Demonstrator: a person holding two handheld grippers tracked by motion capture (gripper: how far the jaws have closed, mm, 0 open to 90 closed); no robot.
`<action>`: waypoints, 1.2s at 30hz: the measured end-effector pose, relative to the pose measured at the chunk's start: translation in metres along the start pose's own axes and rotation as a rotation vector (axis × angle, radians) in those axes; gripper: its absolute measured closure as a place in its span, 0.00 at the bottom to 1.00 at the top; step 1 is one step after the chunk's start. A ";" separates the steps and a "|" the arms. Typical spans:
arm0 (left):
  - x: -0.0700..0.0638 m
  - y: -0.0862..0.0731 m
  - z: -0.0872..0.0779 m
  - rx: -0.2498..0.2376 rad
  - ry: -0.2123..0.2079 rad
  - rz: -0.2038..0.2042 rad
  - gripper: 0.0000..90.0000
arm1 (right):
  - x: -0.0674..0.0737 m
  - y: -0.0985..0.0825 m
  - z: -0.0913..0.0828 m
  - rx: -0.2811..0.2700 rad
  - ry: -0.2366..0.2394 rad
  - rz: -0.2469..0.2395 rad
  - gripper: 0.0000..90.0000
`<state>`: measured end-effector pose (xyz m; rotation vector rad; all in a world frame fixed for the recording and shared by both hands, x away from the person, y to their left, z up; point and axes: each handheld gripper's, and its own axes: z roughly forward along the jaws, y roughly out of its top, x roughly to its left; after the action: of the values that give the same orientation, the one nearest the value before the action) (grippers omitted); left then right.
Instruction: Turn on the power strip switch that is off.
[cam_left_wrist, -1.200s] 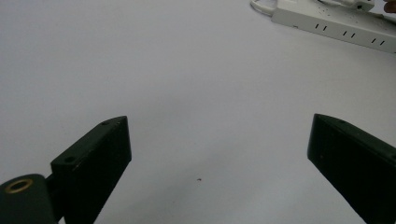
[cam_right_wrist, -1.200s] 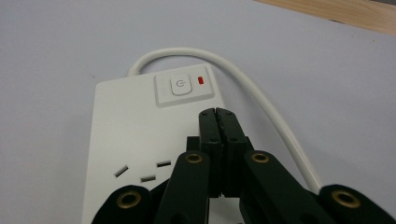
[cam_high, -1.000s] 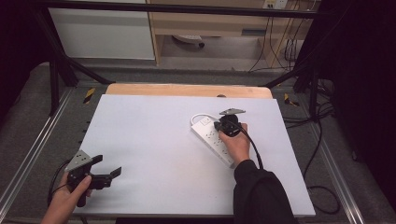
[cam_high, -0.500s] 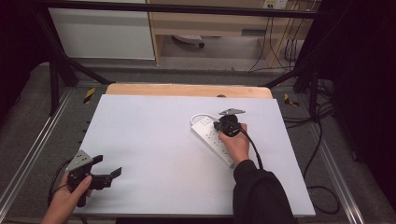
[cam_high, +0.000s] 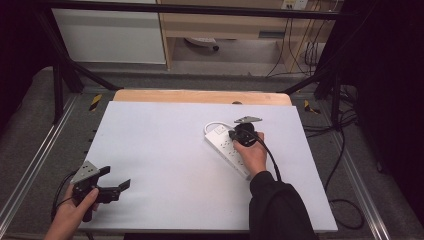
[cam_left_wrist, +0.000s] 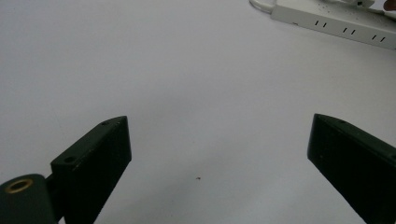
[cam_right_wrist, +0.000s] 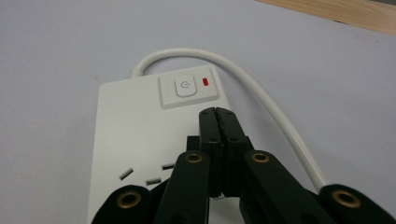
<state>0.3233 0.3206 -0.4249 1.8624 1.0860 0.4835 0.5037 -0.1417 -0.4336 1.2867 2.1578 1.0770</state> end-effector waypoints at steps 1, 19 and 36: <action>0.000 0.000 0.000 0.000 0.000 0.000 0.07 | 0.000 0.000 0.000 0.002 0.001 0.005 1.00; 0.000 0.000 0.000 -0.001 0.001 -0.001 0.07 | 0.002 -0.001 0.003 0.001 0.002 -0.004 1.00; 0.001 0.000 -0.001 -0.002 0.000 -0.003 0.07 | 0.005 0.001 0.005 0.004 0.003 -0.007 1.00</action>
<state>0.3232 0.3215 -0.4248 1.8588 1.0885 0.4828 0.5050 -0.1349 -0.4351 1.2792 2.1657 1.0730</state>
